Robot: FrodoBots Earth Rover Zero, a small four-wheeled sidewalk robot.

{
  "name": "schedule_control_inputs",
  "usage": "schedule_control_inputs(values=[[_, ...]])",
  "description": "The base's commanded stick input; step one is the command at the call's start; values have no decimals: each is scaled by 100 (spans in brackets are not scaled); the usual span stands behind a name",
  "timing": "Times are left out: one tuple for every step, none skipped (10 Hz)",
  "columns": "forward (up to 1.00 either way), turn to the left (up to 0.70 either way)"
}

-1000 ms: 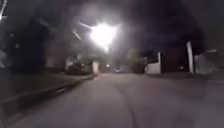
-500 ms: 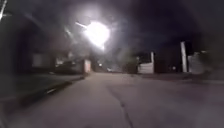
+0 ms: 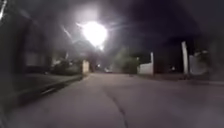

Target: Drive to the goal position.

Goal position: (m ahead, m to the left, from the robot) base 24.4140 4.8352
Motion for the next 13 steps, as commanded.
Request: schedule_control_inputs(values=[[70,0],[70,0],[70,0],[70,0],[70,0],[70,0],[70,0],[70,0],[70,0],[70,0],[70,0],[70,0],[70,0]])
